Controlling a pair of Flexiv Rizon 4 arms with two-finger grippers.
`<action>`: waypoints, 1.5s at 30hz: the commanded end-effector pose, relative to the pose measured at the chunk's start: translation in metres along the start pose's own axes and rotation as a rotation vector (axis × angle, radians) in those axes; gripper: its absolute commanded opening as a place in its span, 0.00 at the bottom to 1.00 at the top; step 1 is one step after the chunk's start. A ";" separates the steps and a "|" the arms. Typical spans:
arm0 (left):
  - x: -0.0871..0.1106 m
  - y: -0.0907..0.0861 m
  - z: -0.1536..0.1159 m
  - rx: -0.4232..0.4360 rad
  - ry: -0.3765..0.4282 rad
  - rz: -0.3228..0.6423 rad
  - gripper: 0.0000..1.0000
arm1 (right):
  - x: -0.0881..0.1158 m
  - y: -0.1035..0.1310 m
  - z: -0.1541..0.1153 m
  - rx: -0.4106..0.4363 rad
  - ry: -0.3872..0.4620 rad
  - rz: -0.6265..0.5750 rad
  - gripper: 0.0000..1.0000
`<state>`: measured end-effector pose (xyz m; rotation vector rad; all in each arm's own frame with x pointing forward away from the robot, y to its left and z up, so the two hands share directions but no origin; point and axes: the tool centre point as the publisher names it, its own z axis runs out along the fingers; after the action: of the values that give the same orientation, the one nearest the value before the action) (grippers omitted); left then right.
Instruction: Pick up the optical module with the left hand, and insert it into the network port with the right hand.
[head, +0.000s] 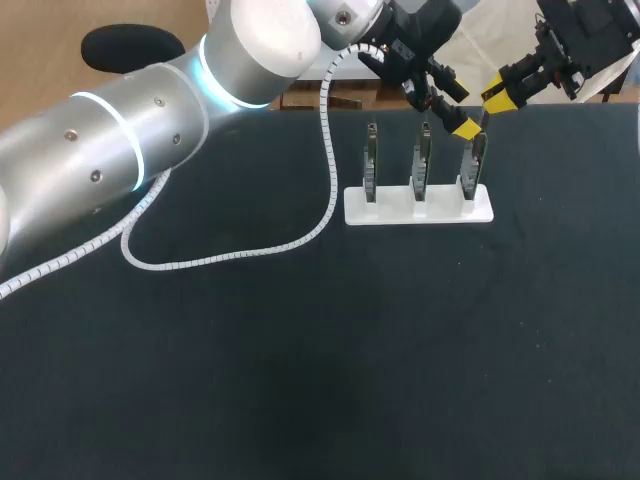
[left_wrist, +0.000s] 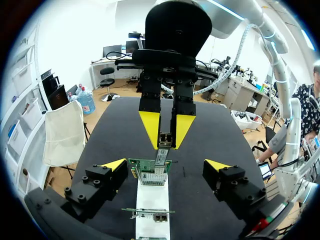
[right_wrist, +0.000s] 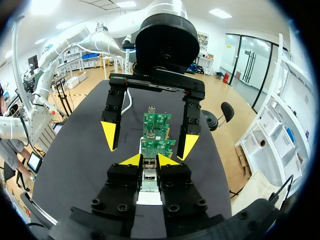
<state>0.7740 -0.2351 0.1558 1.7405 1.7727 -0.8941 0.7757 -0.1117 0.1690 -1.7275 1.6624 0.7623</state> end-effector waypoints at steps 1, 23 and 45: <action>0.000 -0.001 0.000 -0.002 0.003 -0.001 1.00 | -0.002 0.001 -0.003 0.009 -0.005 -0.007 0.00; 0.000 -0.001 0.000 -0.002 0.003 -0.001 1.00 | 0.001 -0.002 0.000 -0.014 0.006 -0.001 0.00; 0.000 -0.001 0.000 -0.002 0.003 -0.001 1.00 | 0.006 -0.002 0.004 -0.024 0.018 0.014 0.00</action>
<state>0.7740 -0.2351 0.1558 1.7405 1.7727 -0.8941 0.7772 -0.1127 0.1628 -1.7445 1.6848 0.7767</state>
